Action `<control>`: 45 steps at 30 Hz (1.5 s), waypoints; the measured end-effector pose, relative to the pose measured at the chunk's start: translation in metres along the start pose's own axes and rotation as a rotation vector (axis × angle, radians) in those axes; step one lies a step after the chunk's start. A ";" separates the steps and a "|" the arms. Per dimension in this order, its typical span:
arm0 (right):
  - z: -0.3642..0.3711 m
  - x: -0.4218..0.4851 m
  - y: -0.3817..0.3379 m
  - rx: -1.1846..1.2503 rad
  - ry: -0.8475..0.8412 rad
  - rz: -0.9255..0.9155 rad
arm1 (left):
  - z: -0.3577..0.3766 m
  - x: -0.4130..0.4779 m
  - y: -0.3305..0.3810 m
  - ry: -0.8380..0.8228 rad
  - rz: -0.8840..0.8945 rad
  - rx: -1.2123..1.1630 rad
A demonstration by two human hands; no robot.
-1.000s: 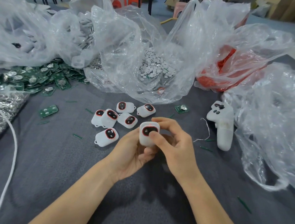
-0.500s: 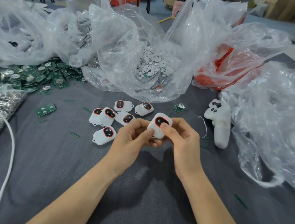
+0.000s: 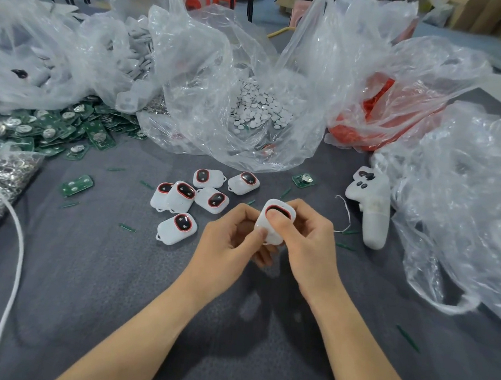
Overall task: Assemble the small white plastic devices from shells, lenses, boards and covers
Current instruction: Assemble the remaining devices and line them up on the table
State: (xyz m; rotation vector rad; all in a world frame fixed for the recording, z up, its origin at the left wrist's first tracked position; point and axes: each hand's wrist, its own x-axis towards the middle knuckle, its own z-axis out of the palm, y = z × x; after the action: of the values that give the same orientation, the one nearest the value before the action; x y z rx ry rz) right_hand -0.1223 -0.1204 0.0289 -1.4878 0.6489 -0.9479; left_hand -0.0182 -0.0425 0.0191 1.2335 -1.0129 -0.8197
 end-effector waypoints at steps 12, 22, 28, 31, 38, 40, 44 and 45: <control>0.002 -0.002 -0.002 -0.003 -0.034 -0.027 | 0.000 0.003 0.000 0.014 -0.016 -0.012; 0.003 -0.003 -0.002 0.085 -0.041 0.004 | -0.006 0.003 0.000 -0.002 0.049 -0.005; 0.001 -0.002 -0.001 0.113 -0.071 0.011 | -0.003 0.003 0.000 -0.014 0.046 -0.032; 0.000 -0.002 0.000 0.066 -0.042 0.012 | -0.002 0.003 0.000 0.000 0.056 -0.013; -0.004 0.008 0.012 -0.058 0.393 0.024 | -0.003 0.002 -0.004 0.427 0.324 -0.031; -0.002 0.005 0.014 -0.184 0.235 0.008 | -0.005 0.003 -0.005 0.439 0.340 -0.036; 0.008 0.001 0.018 -0.660 0.023 -0.080 | -0.002 0.003 -0.006 0.370 0.334 0.089; 0.008 0.001 0.017 -0.675 0.049 -0.097 | -0.001 0.003 -0.007 0.354 0.328 0.176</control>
State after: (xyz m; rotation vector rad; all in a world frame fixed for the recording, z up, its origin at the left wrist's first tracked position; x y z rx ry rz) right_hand -0.1126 -0.1191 0.0130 -2.1065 1.0021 -0.8809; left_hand -0.0156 -0.0460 0.0124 1.2627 -0.9736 -0.2493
